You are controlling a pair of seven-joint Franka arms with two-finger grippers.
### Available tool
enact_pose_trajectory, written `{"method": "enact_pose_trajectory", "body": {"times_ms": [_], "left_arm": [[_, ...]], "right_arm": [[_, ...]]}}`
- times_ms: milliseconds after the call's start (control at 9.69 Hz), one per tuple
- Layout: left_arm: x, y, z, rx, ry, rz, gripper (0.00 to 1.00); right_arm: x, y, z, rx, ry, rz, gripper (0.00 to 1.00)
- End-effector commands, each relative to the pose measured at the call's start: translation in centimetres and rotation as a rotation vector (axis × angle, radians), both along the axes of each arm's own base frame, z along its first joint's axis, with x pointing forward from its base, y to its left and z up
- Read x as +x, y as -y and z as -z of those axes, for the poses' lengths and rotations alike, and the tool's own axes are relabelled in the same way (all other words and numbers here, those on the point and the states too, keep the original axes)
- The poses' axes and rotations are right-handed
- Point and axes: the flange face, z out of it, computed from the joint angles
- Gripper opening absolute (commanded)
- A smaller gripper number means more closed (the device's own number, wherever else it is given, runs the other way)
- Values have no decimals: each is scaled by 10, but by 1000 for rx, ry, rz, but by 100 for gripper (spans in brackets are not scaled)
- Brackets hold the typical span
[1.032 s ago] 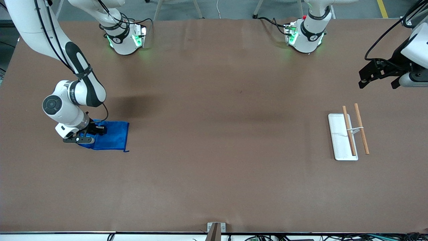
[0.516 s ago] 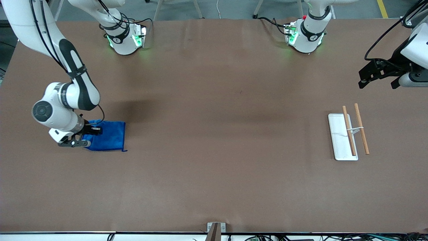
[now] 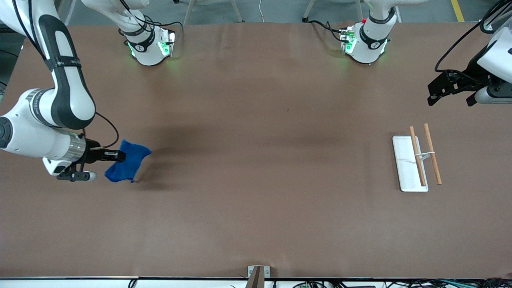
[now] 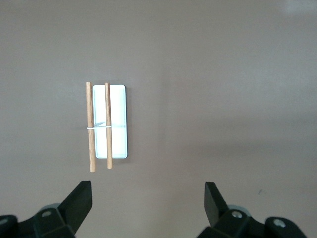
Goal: Right arm passes towel to left arm to hang
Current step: 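Lift the towel with the right gripper while the left gripper approaches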
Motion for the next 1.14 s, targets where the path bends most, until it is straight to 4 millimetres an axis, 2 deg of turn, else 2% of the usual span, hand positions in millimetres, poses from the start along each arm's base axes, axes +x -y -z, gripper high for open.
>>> {"method": "enact_pose_trajectory", "body": {"times_ms": [0,310,516,723,1032], "left_arm": [[5,1,16,22,-37,12,100],[6,5,25,8,-59,40,100],[7,11,31,-29,-82,114,100],[3,21,50,-174,-144,191,100],[4,38,80,-375,-273,214,100]], "right_arm": [[-7,-65,-18,247,-18,63,1],[-20,-159,-35,604,-76,143,1],[-32,-208,-47,803,-91,142,1],[-48,-256,-52,1006,-95,144,1],[-70,-319,-31,1265,-79,178,1]]}}
